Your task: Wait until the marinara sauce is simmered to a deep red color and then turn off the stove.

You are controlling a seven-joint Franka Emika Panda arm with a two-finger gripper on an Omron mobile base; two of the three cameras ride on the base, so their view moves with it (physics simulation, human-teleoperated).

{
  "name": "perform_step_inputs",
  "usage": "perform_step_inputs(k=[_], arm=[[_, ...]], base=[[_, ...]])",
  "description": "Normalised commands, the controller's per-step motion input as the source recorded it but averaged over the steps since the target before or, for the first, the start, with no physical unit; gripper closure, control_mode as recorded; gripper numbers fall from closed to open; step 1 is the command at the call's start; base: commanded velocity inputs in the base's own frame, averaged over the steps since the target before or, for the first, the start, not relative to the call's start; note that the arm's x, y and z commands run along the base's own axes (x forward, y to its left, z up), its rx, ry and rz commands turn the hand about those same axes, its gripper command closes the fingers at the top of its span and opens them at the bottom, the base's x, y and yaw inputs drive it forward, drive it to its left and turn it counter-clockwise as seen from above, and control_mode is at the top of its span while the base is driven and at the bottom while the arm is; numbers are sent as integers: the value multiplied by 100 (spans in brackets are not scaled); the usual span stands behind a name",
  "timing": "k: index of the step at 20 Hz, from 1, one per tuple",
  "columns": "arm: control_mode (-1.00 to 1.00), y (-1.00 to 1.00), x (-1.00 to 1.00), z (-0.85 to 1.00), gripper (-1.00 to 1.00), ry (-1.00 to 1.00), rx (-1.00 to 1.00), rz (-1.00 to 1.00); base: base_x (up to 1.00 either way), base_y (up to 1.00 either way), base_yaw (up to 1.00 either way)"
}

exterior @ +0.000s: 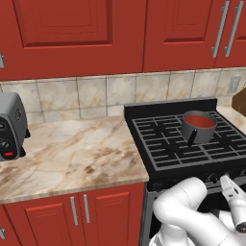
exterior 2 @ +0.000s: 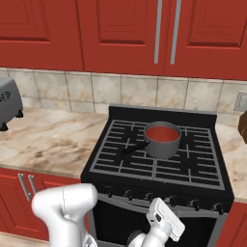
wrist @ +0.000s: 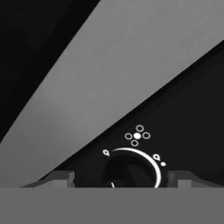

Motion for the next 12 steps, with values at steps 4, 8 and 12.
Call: perform_step_inputs(k=[4,8,12], arm=[[-100,-33,0,-35,-100,-5,0,9],[-100,-16,0,-20,-100,-4,0,6],[-100,3,0,-3,-100,-2,-2,1]], base=[[0,0,0],[0,0,0],[0,0,0]])
